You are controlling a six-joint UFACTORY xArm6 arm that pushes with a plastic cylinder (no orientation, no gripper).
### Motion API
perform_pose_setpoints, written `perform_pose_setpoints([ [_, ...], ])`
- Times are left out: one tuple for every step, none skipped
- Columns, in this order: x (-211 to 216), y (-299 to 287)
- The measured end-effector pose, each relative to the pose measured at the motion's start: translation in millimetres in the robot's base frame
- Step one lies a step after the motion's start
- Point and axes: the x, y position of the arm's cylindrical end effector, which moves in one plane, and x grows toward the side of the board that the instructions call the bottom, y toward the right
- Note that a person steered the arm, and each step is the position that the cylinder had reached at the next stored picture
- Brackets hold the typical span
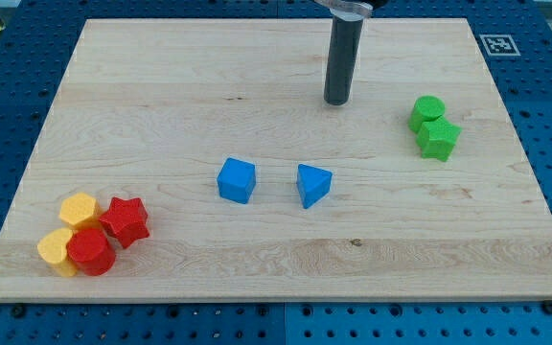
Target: Move your arm near yellow hexagon
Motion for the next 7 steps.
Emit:
perform_pose_setpoints([
  [0.0, -0.4],
  [0.0, -2.2],
  [0.0, -2.4],
  [0.0, -28.3],
  [0.0, -73.5],
  [0.0, -115.1],
  [0.0, -140.4],
])
